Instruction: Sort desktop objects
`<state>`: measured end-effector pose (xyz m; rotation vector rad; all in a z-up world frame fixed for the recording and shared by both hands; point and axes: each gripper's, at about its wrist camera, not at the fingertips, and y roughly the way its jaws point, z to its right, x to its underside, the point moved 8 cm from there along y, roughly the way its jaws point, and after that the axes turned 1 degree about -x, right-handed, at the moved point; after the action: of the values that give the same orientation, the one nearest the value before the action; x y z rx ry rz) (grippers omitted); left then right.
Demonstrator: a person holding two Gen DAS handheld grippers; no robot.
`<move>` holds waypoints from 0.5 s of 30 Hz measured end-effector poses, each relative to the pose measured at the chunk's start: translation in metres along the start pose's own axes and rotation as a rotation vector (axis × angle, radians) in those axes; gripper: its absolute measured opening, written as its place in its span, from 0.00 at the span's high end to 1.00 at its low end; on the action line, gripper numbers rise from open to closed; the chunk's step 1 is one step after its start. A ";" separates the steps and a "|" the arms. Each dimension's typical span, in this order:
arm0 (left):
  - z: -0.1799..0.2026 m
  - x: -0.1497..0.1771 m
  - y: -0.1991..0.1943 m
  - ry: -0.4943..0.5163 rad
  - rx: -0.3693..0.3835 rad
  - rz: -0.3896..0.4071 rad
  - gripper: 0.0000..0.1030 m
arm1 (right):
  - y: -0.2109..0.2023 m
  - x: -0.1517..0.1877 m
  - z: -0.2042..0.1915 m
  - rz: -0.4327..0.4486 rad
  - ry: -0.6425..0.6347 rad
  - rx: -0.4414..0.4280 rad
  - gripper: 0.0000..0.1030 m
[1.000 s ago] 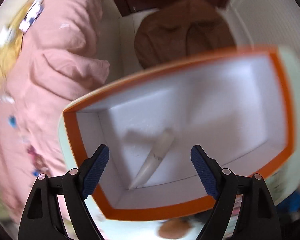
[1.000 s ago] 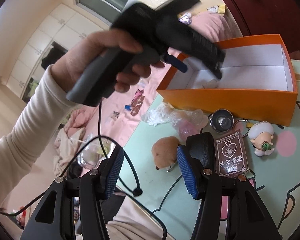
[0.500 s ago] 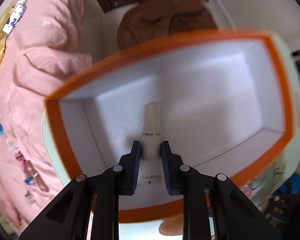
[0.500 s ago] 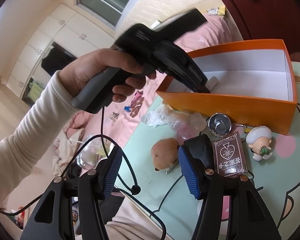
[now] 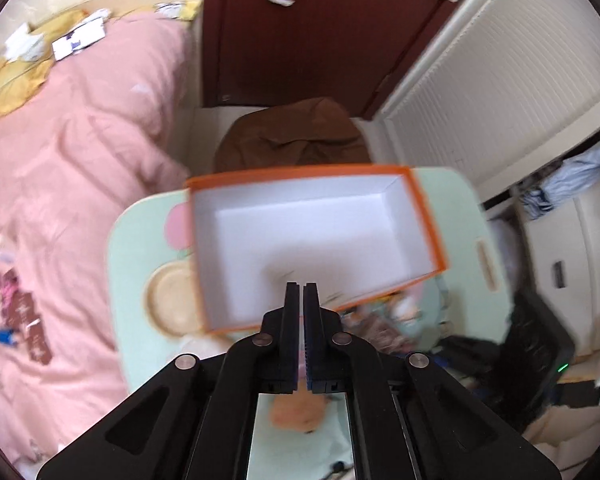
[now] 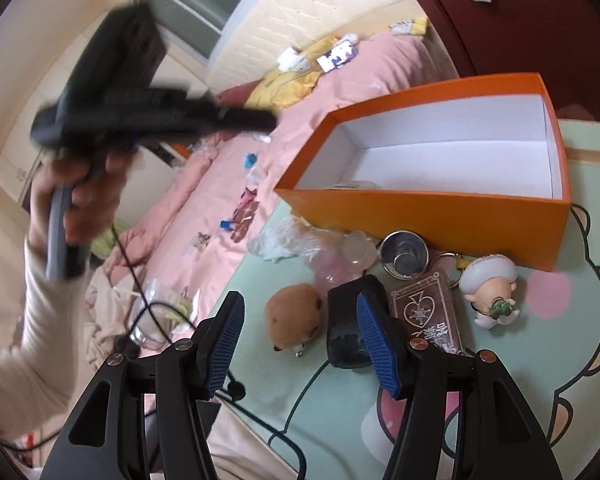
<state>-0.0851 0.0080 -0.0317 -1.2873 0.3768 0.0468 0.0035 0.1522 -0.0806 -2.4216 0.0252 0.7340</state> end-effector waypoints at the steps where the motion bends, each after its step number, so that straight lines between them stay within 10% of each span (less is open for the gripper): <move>1: -0.005 0.001 0.004 -0.008 -0.015 -0.013 0.91 | 0.001 0.000 0.002 -0.001 0.010 -0.004 0.43; 15: 0.031 -0.020 0.105 0.083 -0.093 -0.263 0.67 | 0.003 0.001 0.003 -0.016 0.004 -0.002 0.43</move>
<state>-0.1222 0.0709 -0.1163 -1.4248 0.2763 -0.2145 0.0023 0.1517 -0.0841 -2.4226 0.0065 0.7216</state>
